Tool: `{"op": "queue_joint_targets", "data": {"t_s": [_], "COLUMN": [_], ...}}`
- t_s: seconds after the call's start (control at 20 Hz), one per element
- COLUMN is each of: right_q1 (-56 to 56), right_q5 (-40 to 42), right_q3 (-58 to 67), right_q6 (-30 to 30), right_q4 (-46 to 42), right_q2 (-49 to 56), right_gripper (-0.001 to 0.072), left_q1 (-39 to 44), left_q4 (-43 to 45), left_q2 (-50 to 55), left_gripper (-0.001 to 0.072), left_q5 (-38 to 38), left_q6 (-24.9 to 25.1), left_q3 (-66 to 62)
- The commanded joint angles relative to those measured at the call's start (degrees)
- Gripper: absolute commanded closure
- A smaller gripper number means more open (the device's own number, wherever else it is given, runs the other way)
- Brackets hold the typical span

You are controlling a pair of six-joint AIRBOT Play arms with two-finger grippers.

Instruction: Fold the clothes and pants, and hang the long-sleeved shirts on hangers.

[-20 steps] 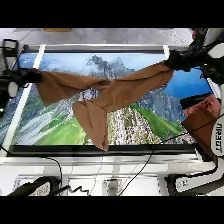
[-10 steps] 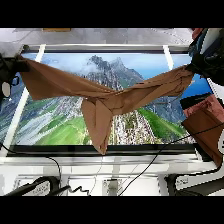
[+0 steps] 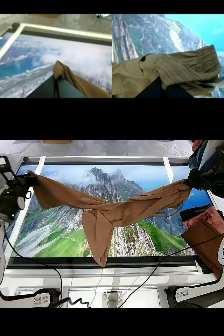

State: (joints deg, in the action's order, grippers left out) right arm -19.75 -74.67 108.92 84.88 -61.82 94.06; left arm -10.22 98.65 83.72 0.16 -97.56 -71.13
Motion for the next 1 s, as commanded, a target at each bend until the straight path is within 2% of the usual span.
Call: {"op": "queue_joint_targets", "data": {"t_s": [0.0,0.1,0.2,0.3,0.35,0.45,0.55,0.65,0.75,0.85,0.95], "right_q1": [1.01,1.73,2.23,2.29,2.29,2.29,2.29,2.29,2.29,2.29,2.29], "right_q5": [3.41,3.96,4.0,4.17,4.17,4.13,4.13,3.98,3.37,3.08,3.02], "right_q3": [-1.57,-1.57,-1.57,-1.57,-1.57,-1.57,-1.57,-1.57,-1.57,-1.57,-1.57], "right_q6": [-0.15,-0.17,-0.2,-0.63,-0.63,-0.63,-0.63,-0.63,-0.63,-0.63,-0.61], "right_q4": [0.11,0.11,0.07,0.0,-0.09,-0.52,-0.59,-0.61,-0.83,-1.07,-1.03], "right_q2": [0.31,0.35,0.35,0.35,0.35,0.35,0.35,0.35,0.35,0.35,0.35], "right_gripper": [0.0684,0.0683,0.0684,0.0684,0.0684,0.0684,0.0683,0.0684,0.0684,0.0684,0.0684], "left_q1": [0.46,0.22,0.55,2.1,3.32,7.5,14.73,23.82,33.16,41.59,48.94], "left_q4": [-0.33,-0.44,-0.39,-0.07,-0.11,-0.2,-0.2,-0.55,-4.57,-10.21,-10.34], "left_q2": [3.63,4.11,2.45,-0.39,-2.03,-5.86,-9.35,-10.84,-10.34,-8.83,-6.56], "left_gripper": [0.0599,-0.0013,0.0017,0.002,0.0021,0.0099,0.0098,0.0091,0.0066,0.0066,0.0065], "left_q5": [0.83,-1.07,-9.79,-18.38,-21.46,-27.12,-35.41,-44.37,-52.41,-54.6,-52.81], "left_q6": [-0.17,-0.28,-2.58,-1.75,1.66,9.05,10.69,10.6,10.6,9.92,5.57], "left_q3": [-0.02,-0.02,-0.04,-0.04,-0.04,-0.04,-0.02,-0.02,-0.02,-0.02,-0.02]}}
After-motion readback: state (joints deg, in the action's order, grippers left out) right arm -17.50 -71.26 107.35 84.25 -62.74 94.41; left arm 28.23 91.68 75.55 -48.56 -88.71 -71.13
